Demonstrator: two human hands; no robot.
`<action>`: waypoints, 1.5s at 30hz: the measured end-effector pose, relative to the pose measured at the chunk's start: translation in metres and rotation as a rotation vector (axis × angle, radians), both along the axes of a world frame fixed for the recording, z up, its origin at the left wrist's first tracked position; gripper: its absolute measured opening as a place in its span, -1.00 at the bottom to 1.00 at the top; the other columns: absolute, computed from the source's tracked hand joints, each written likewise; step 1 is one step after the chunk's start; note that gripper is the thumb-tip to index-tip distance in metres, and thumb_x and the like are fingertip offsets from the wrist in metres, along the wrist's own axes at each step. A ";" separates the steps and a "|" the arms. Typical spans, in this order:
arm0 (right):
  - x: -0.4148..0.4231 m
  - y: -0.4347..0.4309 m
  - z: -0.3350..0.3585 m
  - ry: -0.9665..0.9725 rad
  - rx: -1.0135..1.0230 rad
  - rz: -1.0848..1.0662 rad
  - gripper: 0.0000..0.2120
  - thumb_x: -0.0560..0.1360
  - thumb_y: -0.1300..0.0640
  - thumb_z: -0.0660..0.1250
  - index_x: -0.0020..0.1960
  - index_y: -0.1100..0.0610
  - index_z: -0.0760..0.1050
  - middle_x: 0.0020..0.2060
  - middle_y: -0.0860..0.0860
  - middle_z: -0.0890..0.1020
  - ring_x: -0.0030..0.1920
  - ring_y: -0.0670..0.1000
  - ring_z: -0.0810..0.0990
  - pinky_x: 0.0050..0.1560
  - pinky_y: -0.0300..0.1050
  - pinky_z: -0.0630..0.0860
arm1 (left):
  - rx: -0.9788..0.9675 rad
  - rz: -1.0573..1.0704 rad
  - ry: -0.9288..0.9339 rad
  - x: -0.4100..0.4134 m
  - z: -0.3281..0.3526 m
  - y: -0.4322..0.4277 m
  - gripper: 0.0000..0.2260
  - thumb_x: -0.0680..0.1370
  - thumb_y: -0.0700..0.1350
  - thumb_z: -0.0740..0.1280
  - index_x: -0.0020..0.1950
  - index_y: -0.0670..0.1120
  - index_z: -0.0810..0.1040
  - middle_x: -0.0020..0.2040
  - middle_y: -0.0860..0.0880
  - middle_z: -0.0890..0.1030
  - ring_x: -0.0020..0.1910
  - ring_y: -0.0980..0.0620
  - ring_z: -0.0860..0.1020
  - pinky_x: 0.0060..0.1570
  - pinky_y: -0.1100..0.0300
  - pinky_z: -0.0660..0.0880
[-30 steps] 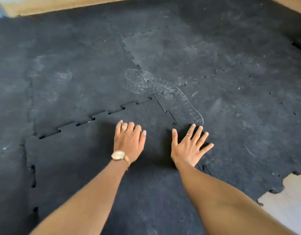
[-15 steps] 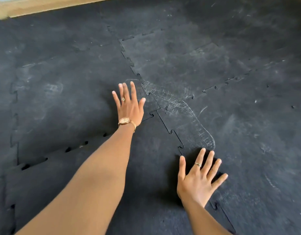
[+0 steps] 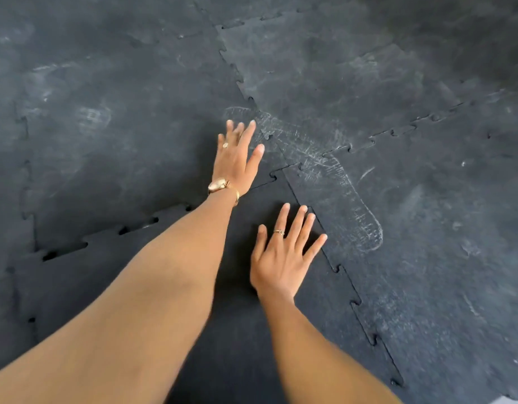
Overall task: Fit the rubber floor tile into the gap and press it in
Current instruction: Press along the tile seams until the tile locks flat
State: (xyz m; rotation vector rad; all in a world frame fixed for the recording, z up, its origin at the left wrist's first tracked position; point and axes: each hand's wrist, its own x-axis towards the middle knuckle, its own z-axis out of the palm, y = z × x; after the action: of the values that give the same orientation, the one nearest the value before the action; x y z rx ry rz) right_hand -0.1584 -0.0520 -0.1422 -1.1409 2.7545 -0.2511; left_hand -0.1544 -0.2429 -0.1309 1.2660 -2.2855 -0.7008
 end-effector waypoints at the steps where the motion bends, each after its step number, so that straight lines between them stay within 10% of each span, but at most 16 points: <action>1: 0.000 0.002 -0.001 0.003 0.007 -0.010 -0.40 0.64 -0.16 -0.12 0.60 0.06 -0.10 0.59 0.12 -0.08 0.58 0.12 -0.18 0.50 0.30 -0.27 | 0.104 -0.001 0.179 0.009 0.007 0.006 -0.54 0.67 -0.01 0.11 0.55 -0.11 0.20 0.56 -0.15 0.20 0.58 -0.09 -0.05 0.54 -0.12 -0.09; 4: 0.000 0.006 -0.002 0.035 -0.019 -0.013 -0.40 0.64 -0.16 -0.08 0.60 0.07 -0.03 0.59 0.14 -0.01 0.58 0.14 -0.11 0.50 0.34 -0.18 | 0.186 0.013 0.327 0.042 0.023 0.020 -0.57 0.68 -0.08 0.12 0.53 -0.15 0.23 0.55 -0.10 0.24 0.58 -0.06 -0.03 0.54 -0.09 -0.09; 9: 0.001 0.005 -0.001 0.030 -0.006 -0.006 -0.38 0.62 -0.17 -0.12 0.60 0.08 -0.02 0.58 0.16 0.03 0.58 0.16 -0.07 0.50 0.34 -0.17 | -0.332 0.258 0.026 0.090 0.038 -0.007 -0.51 0.67 0.06 0.00 0.56 -0.13 0.16 0.57 -0.20 0.13 0.57 -0.19 -0.04 0.52 -0.02 -0.21; 15: 0.000 0.002 -0.002 0.040 0.030 -0.007 -0.39 0.63 -0.17 -0.11 0.60 0.06 -0.07 0.59 0.15 -0.01 0.58 0.14 -0.11 0.49 0.34 -0.18 | -0.220 0.382 -0.551 0.081 -0.011 0.006 -0.40 0.63 0.17 -0.13 0.60 -0.12 -0.04 0.58 -0.27 -0.03 0.58 -0.19 -0.10 0.47 -0.28 -0.20; 23: 0.000 0.004 0.002 0.008 0.010 -0.002 -0.39 0.63 -0.16 -0.09 0.60 0.06 -0.08 0.59 0.15 -0.02 0.58 0.14 -0.14 0.49 0.35 -0.19 | 0.000 0.326 0.247 0.114 0.037 -0.011 -0.50 0.68 -0.11 0.06 0.58 -0.19 -0.01 0.59 -0.19 0.05 0.58 -0.16 -0.13 0.52 -0.08 -0.26; 27: 0.000 0.004 0.001 0.014 0.016 -0.005 -0.39 0.64 -0.17 -0.10 0.60 0.05 -0.09 0.59 0.15 -0.03 0.58 0.14 -0.15 0.49 0.35 -0.21 | -0.339 0.452 0.084 0.126 0.057 -0.033 -0.48 0.67 0.06 -0.04 0.58 -0.16 0.06 0.58 -0.22 0.09 0.56 -0.20 -0.07 0.48 -0.03 -0.28; 32: 0.002 0.003 -0.002 0.032 0.008 -0.012 -0.39 0.63 -0.17 -0.09 0.60 0.05 -0.08 0.59 0.13 -0.02 0.58 0.13 -0.13 0.50 0.34 -0.21 | -0.246 0.272 -0.492 0.110 -0.010 0.009 -0.44 0.66 0.11 -0.14 0.60 -0.12 -0.12 0.59 -0.24 -0.05 0.58 -0.17 -0.10 0.49 -0.20 -0.25; 40: 0.000 0.004 -0.001 0.007 0.011 -0.001 -0.39 0.63 -0.18 -0.11 0.60 0.05 -0.10 0.59 0.14 -0.05 0.58 0.14 -0.16 0.48 0.36 -0.21 | 0.119 0.383 0.402 0.133 0.028 0.000 -0.47 0.67 -0.15 0.09 0.59 -0.18 -0.04 0.60 -0.18 -0.01 0.57 -0.11 -0.18 0.52 -0.04 -0.28; 45: -0.001 0.004 -0.001 0.012 0.004 -0.009 -0.39 0.63 -0.18 -0.10 0.60 0.05 -0.09 0.59 0.14 -0.04 0.58 0.14 -0.15 0.49 0.36 -0.21 | -0.381 0.419 0.120 0.148 0.037 -0.015 -0.48 0.67 -0.04 0.02 0.58 -0.20 -0.02 0.58 -0.19 0.06 0.57 -0.17 -0.08 0.51 0.12 -0.31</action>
State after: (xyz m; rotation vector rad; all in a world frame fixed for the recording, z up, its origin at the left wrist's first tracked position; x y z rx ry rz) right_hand -0.1589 -0.0483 -0.1433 -1.1330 2.7692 -0.2403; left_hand -0.0066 -0.2578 -0.0942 1.4019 -1.8541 -0.1769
